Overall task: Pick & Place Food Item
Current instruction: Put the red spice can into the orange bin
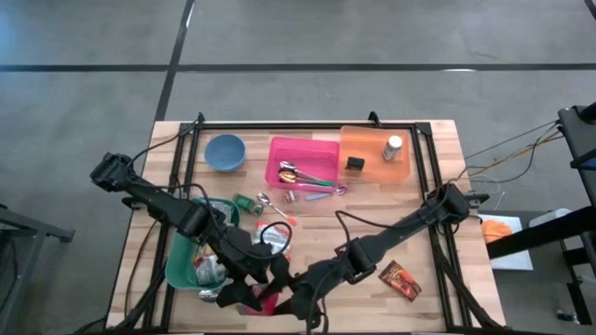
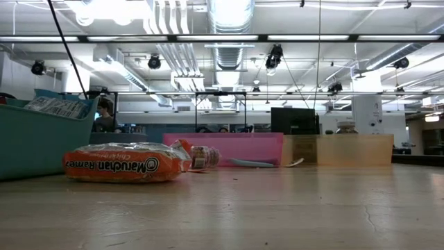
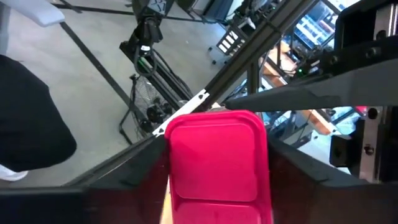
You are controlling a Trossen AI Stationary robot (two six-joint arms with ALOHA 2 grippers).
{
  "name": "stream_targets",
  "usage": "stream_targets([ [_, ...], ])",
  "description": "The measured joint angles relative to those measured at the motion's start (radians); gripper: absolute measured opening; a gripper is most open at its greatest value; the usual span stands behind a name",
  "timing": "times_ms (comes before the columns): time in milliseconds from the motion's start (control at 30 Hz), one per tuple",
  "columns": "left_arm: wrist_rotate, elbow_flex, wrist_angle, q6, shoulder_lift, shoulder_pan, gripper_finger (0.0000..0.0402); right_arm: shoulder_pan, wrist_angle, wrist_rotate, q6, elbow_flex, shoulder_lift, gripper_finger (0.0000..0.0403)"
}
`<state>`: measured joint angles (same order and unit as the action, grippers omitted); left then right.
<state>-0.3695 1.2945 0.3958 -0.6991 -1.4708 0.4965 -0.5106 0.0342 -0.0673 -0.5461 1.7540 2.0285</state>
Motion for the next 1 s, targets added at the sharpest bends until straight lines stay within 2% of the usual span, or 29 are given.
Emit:
stream_targets([
  [233,-0.003,0.0,-0.001,-0.002,0.0,0.0,0.0281,-0.001,0.004,-0.005,0.0,0.0,0.0,0.0199],
  [500,-0.002,0.0,-0.002,-0.005,0.0,0.0,0.0312,-0.004,-0.003,-0.015,0.024,-0.002,0.0,0.0199],
  [733,0.004,0.0,0.001,-0.004,0.0,0.0,0.0315,-0.019,-0.004,-0.065,0.048,-0.003,0.0,0.0199],
  [1000,0.021,0.0,0.025,0.012,0.0,0.0,0.0316,-0.022,0.001,-0.067,0.157,-0.004,0.0,0.0199],
])
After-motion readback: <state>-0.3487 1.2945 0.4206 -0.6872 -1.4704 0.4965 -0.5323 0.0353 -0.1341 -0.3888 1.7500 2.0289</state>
